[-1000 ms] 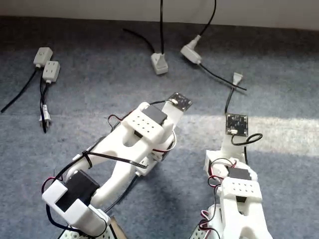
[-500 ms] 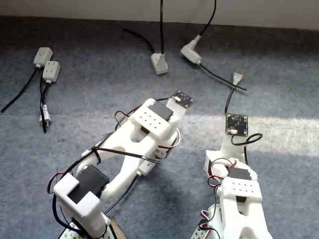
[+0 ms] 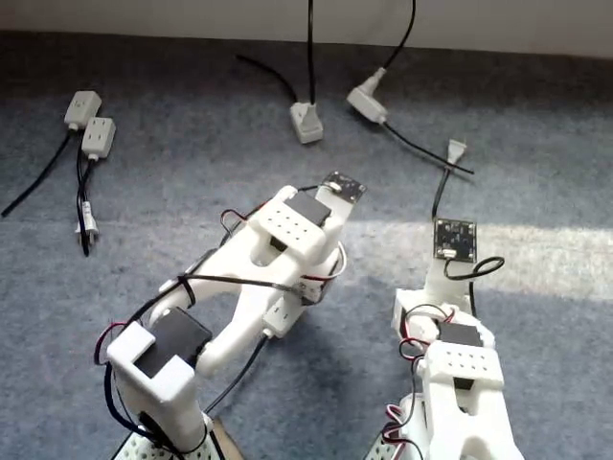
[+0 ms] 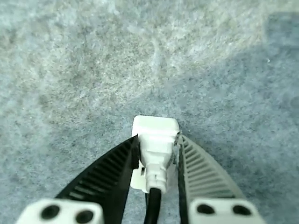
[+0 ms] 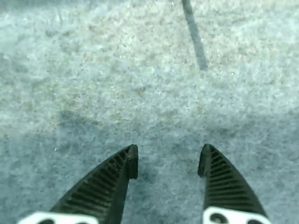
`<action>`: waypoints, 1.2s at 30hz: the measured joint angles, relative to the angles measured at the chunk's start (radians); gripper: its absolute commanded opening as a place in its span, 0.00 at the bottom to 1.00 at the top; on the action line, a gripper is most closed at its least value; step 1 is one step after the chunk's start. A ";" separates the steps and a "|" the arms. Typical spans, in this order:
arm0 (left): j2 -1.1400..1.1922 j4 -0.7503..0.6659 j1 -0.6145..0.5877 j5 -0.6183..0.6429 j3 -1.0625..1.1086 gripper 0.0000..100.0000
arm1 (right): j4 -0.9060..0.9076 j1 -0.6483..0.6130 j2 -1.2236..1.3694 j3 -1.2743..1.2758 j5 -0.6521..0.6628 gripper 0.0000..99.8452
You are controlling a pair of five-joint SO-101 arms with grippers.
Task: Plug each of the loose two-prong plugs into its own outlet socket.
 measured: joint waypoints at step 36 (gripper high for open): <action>-0.290 0.003 -0.084 -0.041 0.245 0.18 | 0.000 -0.012 0.000 0.000 0.000 0.22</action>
